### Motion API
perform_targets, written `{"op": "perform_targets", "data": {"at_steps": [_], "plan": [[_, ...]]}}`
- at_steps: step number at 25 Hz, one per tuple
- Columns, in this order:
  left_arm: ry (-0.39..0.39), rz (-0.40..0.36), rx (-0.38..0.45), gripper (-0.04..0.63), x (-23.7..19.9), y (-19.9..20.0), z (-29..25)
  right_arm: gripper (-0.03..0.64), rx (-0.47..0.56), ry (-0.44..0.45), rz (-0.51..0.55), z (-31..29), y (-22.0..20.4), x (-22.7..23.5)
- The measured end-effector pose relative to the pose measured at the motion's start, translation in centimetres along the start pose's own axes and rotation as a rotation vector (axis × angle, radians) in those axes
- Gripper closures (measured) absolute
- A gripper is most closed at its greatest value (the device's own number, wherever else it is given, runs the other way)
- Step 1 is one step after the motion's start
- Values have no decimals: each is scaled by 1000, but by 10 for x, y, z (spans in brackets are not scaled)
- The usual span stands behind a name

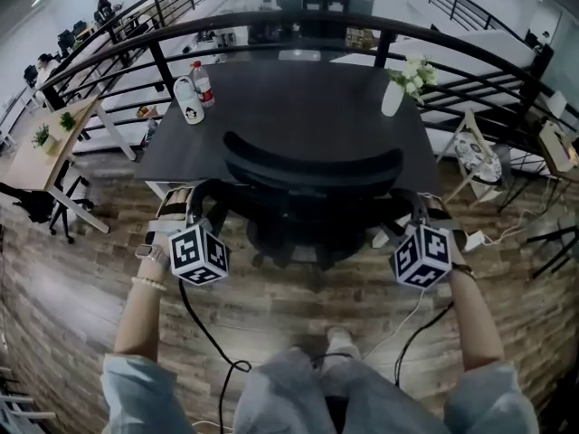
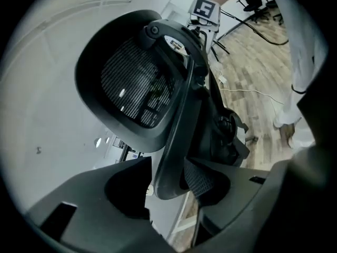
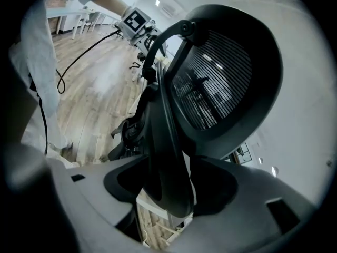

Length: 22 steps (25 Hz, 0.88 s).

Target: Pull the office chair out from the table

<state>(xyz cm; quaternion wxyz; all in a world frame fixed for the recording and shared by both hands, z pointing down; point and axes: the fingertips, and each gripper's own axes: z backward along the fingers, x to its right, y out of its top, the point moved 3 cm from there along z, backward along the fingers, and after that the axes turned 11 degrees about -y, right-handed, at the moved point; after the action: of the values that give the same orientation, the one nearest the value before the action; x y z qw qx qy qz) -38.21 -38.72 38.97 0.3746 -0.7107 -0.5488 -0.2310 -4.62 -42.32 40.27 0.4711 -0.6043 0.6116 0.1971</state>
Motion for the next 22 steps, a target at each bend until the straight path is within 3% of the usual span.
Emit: {"op": "perform_targets", "data": {"at_steps": [8,13,15,22], "plan": [[-72,-143,-55,365,3,-1,-23,362,-28,22,76,-10,2,-2],[-81,-159,-63,374,5,2,-34,387,-34,-1,105,-11,2,0],[-71,-182,-73,380,4,4,-34,427,-37,-18,124,-12,2,0],[-80,-246,-73,396,8,5,-33,431,-73,-52,163,-12,1,-5]]}}
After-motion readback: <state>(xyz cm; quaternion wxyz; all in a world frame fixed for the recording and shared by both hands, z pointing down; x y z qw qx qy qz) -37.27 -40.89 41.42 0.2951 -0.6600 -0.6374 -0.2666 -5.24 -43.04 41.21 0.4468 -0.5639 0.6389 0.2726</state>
